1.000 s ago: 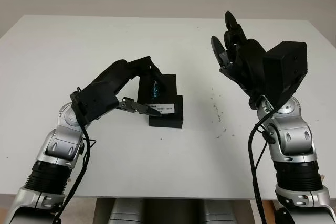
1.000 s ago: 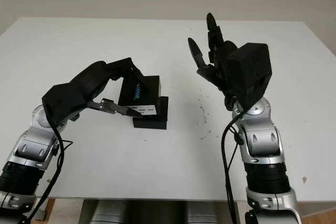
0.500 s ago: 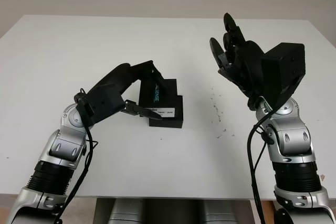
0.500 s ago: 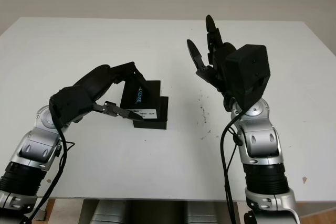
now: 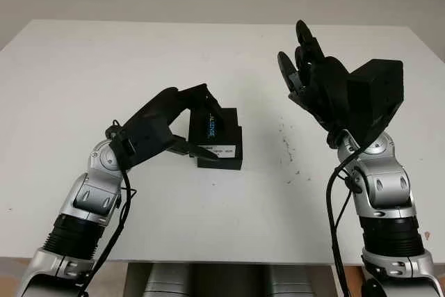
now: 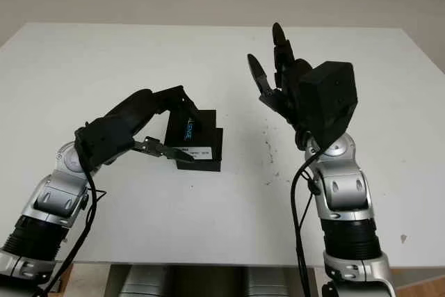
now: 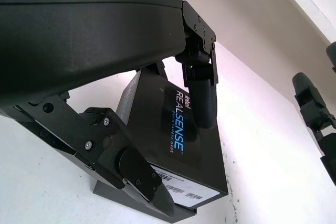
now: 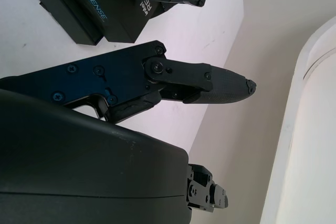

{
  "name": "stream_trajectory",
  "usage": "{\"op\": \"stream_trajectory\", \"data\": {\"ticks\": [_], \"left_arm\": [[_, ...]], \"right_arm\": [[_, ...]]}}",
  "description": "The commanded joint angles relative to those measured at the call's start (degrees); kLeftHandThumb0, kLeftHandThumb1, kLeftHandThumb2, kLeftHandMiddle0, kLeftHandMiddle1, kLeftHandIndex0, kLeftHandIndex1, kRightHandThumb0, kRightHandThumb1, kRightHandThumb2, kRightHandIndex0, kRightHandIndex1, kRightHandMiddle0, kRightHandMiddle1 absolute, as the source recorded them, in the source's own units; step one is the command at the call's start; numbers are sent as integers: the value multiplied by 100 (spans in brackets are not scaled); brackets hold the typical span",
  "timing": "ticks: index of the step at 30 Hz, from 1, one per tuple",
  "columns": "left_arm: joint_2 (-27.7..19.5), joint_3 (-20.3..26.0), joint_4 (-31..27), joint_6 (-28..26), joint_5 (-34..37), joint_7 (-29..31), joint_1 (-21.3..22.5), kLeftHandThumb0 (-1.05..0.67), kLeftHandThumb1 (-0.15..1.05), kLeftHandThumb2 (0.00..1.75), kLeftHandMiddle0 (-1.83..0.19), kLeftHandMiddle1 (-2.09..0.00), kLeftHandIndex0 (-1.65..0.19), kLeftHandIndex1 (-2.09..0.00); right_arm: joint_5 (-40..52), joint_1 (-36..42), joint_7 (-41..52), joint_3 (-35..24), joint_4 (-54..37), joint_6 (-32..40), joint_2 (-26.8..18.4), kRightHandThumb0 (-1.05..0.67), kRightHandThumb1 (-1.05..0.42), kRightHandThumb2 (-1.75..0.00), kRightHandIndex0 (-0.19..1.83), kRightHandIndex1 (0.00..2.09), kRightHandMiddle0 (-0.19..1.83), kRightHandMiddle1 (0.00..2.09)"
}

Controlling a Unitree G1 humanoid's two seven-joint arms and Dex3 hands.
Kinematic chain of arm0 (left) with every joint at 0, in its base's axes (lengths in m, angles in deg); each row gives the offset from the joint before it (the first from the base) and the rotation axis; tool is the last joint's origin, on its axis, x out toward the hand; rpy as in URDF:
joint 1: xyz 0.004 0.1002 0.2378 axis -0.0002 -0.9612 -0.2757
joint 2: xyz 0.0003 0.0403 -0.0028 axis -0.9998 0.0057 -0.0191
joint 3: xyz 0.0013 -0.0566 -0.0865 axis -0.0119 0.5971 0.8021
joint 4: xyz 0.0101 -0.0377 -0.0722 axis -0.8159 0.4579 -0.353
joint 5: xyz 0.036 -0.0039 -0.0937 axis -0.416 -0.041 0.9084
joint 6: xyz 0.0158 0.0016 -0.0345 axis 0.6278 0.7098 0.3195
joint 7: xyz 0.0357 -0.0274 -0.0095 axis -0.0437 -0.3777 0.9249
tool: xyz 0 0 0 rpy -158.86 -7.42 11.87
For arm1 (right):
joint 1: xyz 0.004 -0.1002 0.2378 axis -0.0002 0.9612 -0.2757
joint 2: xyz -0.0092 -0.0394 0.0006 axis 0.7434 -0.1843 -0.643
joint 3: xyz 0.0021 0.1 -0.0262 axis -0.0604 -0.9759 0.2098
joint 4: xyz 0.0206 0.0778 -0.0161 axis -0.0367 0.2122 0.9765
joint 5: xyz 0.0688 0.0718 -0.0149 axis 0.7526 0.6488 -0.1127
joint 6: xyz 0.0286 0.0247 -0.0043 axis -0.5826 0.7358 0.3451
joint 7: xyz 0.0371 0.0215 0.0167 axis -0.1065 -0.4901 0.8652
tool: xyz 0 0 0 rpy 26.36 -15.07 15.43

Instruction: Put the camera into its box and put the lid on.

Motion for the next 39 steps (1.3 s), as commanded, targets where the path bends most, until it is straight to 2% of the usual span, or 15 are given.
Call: {"op": "stream_trajectory", "data": {"ticks": [1, 7, 16, 39], "left_arm": [[44, -25, 27, 74, 13, -40, 65, -14, 98, 6, -45, -158, -28, -143], [139, -51, 72, 89, 9, -70, 57, -14, 98, 5, -44, -152, -29, -142], [180, -110, 189, 86, 70, 34, 95, -14, 98, 5, -45, -160, -29, -145], [180, -185, 510, 116, -29, 90, 286, -12, 97, 5, -44, -156, -27, -144]], "right_arm": [[27, 4, -12, -40, -68, -32, 18, -73, -105, -53, -19, 0, -19, 4], [-5, 28, -25, -20, -120, 59, -6, -74, -105, -53, -19, 0, -17, 3], [24, 60, -43, -29, -231, 143, 10, -72, -105, -52, -19, 0, -16, 4], [-82, 154, 17, 25, -321, 155, -37, -70, -105, -55, -19, 0, -18, 5]]}}
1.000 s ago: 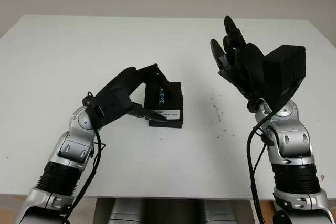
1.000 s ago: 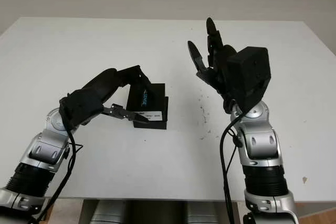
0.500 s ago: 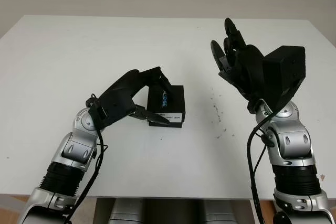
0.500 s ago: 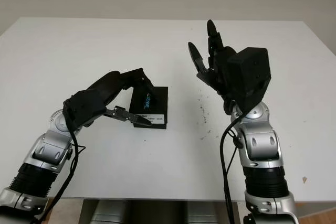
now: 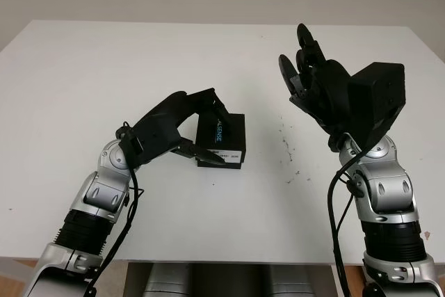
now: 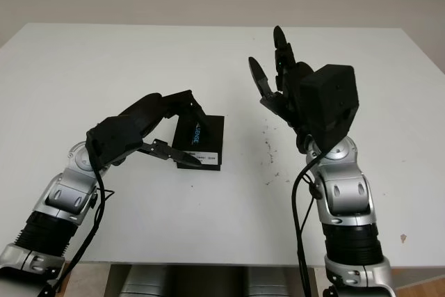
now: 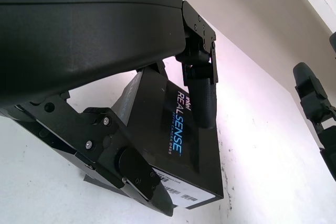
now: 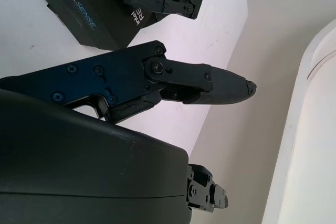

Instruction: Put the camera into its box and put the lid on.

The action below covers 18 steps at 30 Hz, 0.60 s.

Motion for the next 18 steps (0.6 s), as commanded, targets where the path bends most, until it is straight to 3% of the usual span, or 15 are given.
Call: {"op": "stream_trajectory", "data": {"ticks": [1, 18], "left_arm": [[0, -45, 116, 32, -40, -36, 85, -12, 97, 5, -44, -155, -27, -144], [-4, -73, 249, -17, -151, -129, 82, -13, 98, 6, -44, -158, -29, -144]], "right_arm": [[3, 34, 20, -7, -85, -14, -24, -70, -105, -56, -19, 0, -18, 5], [14, 5, 39, -42, -79, -25, -28, -70, -105, -54, -19, 0, -18, 5]]}}
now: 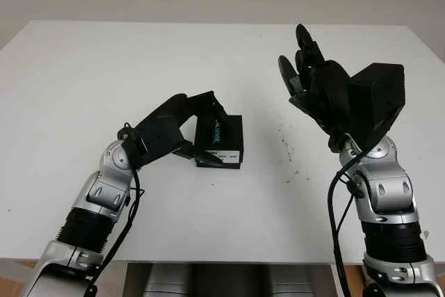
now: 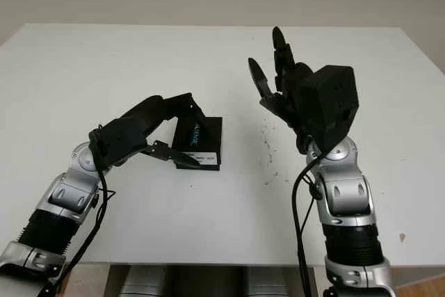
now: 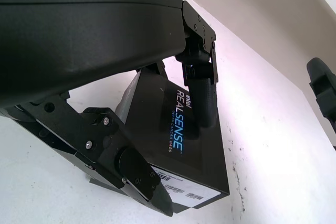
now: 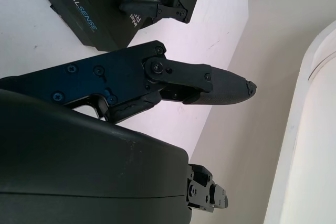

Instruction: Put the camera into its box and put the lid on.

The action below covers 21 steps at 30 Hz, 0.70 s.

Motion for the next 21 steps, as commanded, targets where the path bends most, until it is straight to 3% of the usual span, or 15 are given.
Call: {"op": "stream_trajectory", "data": {"ticks": [1, 11, 13, 14, 15, 16, 17, 19, 21], "left_arm": [[3, -1, 4, -43, -19, -34, 46, -13, 98, 6, -44, -158, -29, -144], [-23, -107, 19, -74, -83, 16, 21, -15, 97, 5, -43, -156, -28, -144], [-136, -232, -53, -139, -219, 160, 31, -22, 97, 5, -39, -138, -27, -136], [-195, -280, -81, -171, -222, 326, 42, -31, 98, 5, -33, -119, -23, -127], [-268, -337, -97, -176, -222, 530, 65, -40, 100, 6, -27, -86, -18, -110], [-345, -399, -111, -167, -252, 708, 86, -53, 103, 9, -24, -43, -15, -79], [-433, -485, -152, -233, -327, 902, 117, -63, 104, 16, -18, -25, -16, -54], [-577, -639, -271, -314, -539, 1121, 144, -77, 105, 38, 6, -7, -10, -18], [-658, -748, -386, -354, -764, 1157, 141, -80, 105, 48, 13, -4, -5, -9]], "right_arm": [[41, -17, 6, -60, -70, -26, -17, -70, -105, -54, -19, 0, -18, 5], [60, -3, 59, -78, -146, -24, -62, -68, -105, -54, -19, 0, -19, 2], [27, -21, 38, -62, -153, 35, -67, -69, -105, -54, -19, 0, -18, 2], [29, -30, 29, -64, -157, 56, -57, -69, -105, -54, -19, 0, -19, 2], [36, -38, 29, -66, -153, 67, -51, -69, -105, -54, -19, 0, -19, 2], [37, -46, 29, -63, -155, 84, -51, -69, -105, -54, -19, 0, -19, 2], [19, -53, 30, -48, -157, 96, -63, -70, -105, -54, -19, 0, -19, 2], [1, -50, 38, -35, -161, 90, -84, -69, -105, -54, -19, 0, -19, 1], [-51, -32, 31, -13, -148, 1, -106, -68, -105, -54, -19, 0, -19, 0]]}}
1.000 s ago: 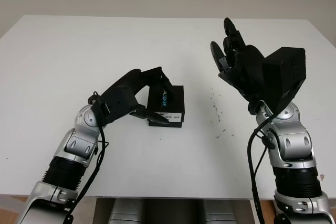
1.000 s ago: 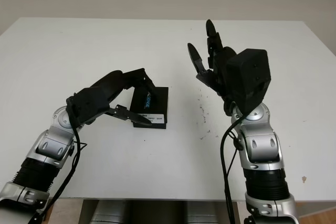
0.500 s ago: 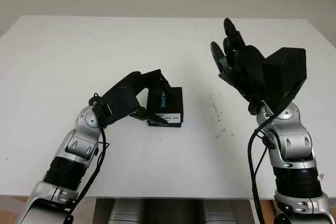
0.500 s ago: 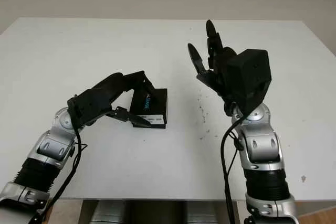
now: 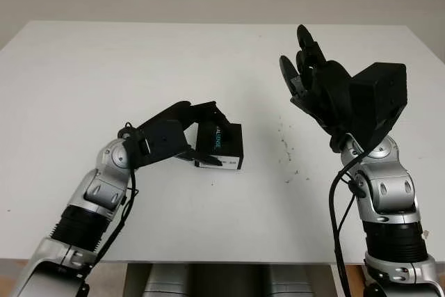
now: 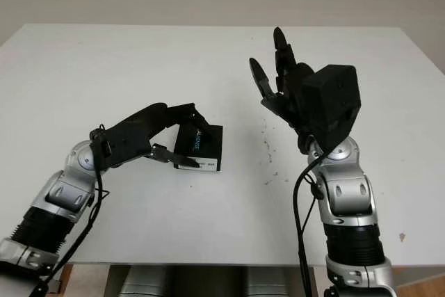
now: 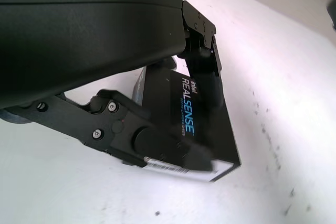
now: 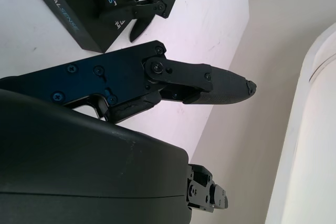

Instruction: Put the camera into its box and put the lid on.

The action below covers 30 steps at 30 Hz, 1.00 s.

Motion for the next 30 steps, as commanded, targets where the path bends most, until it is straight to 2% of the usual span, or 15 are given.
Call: {"op": "stream_trajectory", "data": {"ticks": [1, 10, 15, 20, 24, 30], "left_arm": [[-96, -222, -13, -71, -229, 51, -89, -80, 105, 53, 14, -4, -2, -6], [-181, -247, -234, -377, -393, 195, -84, -80, 105, 59, 16, -5, 8, -3], [-153, -89, -301, -352, -284, 66, -160, -81, 105, 61, 16, -5, 10, -4], [-59, 306, -475, -415, 13, -360, -309, -79, 105, 59, 16, -5, 11, -5], [43, 711, -480, -245, 355, -804, -388, -77, 105, 60, 13, -7, 10, -6], [546, 1546, -508, -446, 982, -1831, -384, -72, 105, 57, 10, -7, 6, -6]], "right_arm": [[-59, -22, -4, 17, -135, -92, -79, -69, -105, -55, -19, 0, -19, 0], [29, 5, 23, -36, -104, -129, -19, -70, -105, -55, -19, 0, -19, 0], [53, -12, -12, -25, -82, -64, 11, -70, -105, -54, -19, 0, -19, 0], [81, -23, -4, -25, -56, -37, 16, -71, -105, -53, -19, 0, -19, 0], [-14, -17, -8, 49, -25, -100, -19, -71, -105, -54, -19, 0, -19, 0], [51, 27, 113, 88, 17, 30, 10, -66, -105, -57, -19, 0, -18, 1]]}}
